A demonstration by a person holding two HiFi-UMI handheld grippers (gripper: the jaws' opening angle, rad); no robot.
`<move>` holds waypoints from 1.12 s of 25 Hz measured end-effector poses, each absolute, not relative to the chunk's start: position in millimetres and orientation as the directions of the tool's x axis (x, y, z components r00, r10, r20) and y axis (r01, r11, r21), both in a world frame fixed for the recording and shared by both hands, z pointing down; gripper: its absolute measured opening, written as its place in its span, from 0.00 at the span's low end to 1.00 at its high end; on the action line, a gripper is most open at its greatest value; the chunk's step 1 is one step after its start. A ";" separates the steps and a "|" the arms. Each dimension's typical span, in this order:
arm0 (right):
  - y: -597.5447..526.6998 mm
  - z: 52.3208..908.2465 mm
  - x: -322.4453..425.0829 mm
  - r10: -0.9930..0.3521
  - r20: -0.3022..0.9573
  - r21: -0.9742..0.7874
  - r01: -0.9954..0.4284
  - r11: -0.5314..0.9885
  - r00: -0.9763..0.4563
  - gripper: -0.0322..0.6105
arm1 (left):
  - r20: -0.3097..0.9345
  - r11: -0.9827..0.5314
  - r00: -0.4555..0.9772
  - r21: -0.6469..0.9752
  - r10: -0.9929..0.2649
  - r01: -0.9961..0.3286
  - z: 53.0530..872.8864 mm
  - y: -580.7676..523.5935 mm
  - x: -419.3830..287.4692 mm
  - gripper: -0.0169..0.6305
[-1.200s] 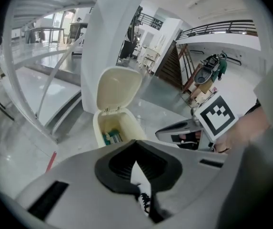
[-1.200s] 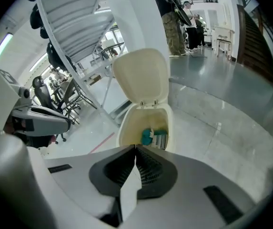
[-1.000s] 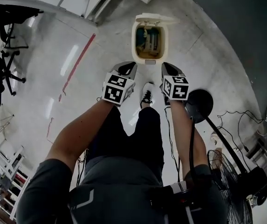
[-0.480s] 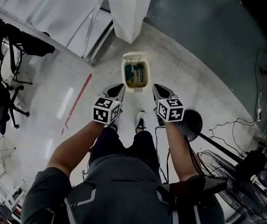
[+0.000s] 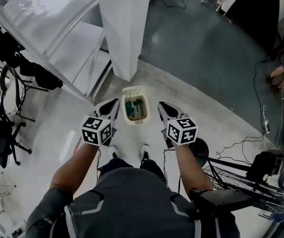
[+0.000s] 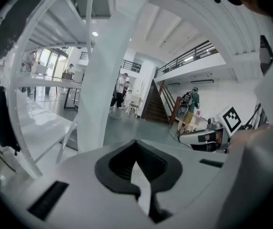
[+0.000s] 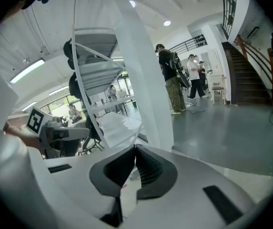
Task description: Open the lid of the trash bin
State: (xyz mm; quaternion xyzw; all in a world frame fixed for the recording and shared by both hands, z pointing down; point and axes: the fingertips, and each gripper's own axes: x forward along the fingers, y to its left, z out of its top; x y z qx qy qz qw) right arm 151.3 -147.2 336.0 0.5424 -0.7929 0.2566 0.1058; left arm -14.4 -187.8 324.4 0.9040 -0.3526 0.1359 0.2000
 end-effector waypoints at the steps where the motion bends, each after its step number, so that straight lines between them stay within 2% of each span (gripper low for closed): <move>1: -144.5 322.3 153.0 -0.815 0.431 -0.288 -0.915 0.284 -0.389 0.09 | 0.371 -0.670 0.715 0.265 -0.593 -0.693 310.4 -185.6 -16.9 0.04; 6: -130.1 254.5 157.0 -0.859 0.328 -0.222 -0.915 0.336 -0.394 0.09 | 0.319 -0.692 0.727 0.236 -0.608 -0.682 254.1 -171.5 -22.1 0.04; 15: -123.7 134.0 158.1 -0.909 0.145 -0.082 -0.920 0.383 -0.391 0.09 | 0.152 -0.730 0.757 0.201 -0.635 -0.653 148.3 -163.9 -35.5 0.04; 24: -129.6 109.8 175.8 -0.949 0.078 -0.043 -0.952 0.302 -0.305 0.09 | 0.081 -0.714 0.721 0.100 -0.688 -0.693 111.6 -174.6 -48.9 0.04; 28: -128.3 105.3 181.5 -0.954 0.070 -0.035 -0.956 0.290 -0.292 0.09 | 0.070 -0.730 0.737 0.098 -0.673 -0.676 105.2 -172.8 -46.8 0.04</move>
